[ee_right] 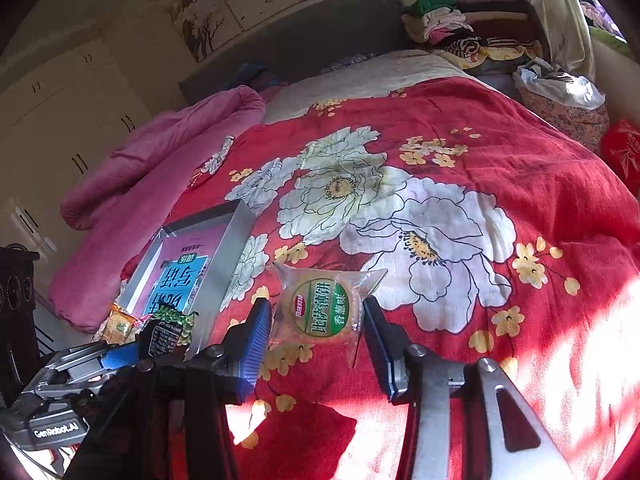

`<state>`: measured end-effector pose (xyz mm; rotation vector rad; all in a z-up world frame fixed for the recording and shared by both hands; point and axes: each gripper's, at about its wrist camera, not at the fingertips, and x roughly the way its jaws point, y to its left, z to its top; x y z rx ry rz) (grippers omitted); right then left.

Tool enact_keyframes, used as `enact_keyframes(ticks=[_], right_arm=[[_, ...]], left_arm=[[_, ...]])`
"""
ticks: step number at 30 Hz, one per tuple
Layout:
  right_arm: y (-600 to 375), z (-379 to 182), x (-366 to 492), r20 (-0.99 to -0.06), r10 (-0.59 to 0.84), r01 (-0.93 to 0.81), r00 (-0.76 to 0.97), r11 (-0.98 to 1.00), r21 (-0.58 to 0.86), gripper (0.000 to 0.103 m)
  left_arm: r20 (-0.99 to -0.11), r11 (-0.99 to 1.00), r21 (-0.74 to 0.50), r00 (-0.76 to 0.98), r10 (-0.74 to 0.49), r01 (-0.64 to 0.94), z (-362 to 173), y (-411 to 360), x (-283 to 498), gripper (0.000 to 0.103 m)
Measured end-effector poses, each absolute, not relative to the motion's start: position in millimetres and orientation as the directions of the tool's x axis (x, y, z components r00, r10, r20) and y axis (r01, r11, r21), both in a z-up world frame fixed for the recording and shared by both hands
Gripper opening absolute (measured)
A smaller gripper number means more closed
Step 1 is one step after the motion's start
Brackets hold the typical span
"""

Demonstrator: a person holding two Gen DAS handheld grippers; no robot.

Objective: Organize snacks
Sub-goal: 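Grasp the dark green-topped packet with the left tool while the right tool grasps the round cake packet, then carry the dark packet and round cake packet over the metal tray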

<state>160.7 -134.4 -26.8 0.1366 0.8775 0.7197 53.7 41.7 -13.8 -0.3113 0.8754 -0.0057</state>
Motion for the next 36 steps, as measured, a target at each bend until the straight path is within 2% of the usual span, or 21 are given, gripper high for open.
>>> enact_keyframes(ticks=[18, 36], right_arm=[[-77, 6, 109, -0.616, 0.69, -0.653, 0.38, 0.672, 0.35, 0.047], [-3, 29, 56, -0.597, 0.751, -0.754, 0.283, 0.559, 0.345, 0.047]], left_arm=[[-0.719, 0.913, -0.29, 0.695, -0.011, -0.286, 8, 128, -8, 0.035], [-0.713, 0.846, -0.303, 0.693, 0.104, -0.438, 7, 218, -70, 0.035]])
